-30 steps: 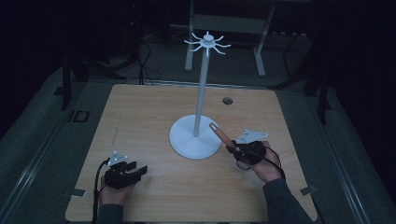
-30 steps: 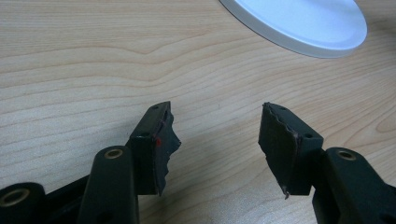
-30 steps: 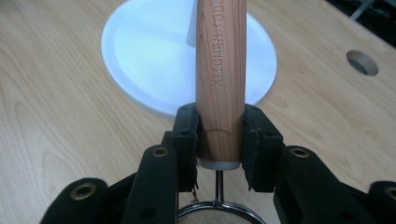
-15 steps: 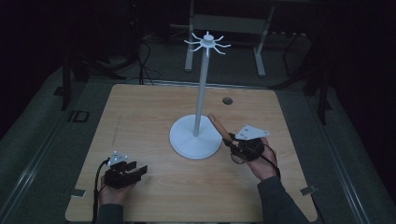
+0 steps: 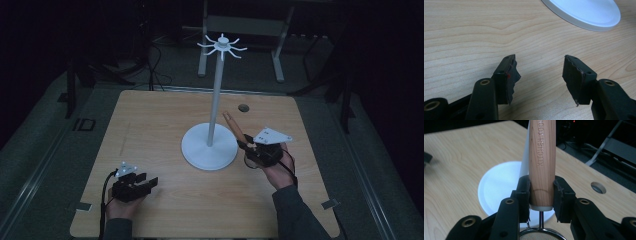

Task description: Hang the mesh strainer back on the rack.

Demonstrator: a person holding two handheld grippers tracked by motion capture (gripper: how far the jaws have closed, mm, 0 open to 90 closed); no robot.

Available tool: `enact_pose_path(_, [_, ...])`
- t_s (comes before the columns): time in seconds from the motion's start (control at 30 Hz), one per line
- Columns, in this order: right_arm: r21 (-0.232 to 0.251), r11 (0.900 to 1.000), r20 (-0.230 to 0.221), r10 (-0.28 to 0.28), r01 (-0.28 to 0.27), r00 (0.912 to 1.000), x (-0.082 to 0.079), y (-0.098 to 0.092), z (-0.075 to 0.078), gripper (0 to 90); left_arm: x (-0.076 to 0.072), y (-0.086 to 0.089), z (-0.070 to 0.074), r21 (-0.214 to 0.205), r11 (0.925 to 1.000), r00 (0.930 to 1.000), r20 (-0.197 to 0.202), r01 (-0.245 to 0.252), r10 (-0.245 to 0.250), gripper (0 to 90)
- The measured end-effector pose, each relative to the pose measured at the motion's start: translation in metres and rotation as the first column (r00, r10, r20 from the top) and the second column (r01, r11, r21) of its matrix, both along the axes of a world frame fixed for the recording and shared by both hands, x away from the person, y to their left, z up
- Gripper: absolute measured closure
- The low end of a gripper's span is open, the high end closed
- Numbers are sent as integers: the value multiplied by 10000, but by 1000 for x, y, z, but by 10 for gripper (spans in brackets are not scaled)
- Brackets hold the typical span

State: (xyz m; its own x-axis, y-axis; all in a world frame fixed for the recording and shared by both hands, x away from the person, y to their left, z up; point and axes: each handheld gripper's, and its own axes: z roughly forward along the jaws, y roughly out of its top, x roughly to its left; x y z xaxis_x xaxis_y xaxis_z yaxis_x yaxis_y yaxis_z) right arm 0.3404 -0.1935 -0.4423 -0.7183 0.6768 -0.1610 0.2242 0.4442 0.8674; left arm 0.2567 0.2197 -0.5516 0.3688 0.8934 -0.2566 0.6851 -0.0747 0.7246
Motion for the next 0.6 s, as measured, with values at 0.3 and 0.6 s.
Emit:
enact_pose_path(0.3, [591, 9982, 209, -111, 98, 9997, 3, 2, 12, 692, 0, 0, 0, -15, 10000, 10000, 5, -4, 4, 450])
enact_pose_path(0.6, [898, 9954, 479, -371, 326, 9982, 3, 3, 21, 692, 0, -1, 0, 11, 10000, 10000, -33, 17, -17, 451])
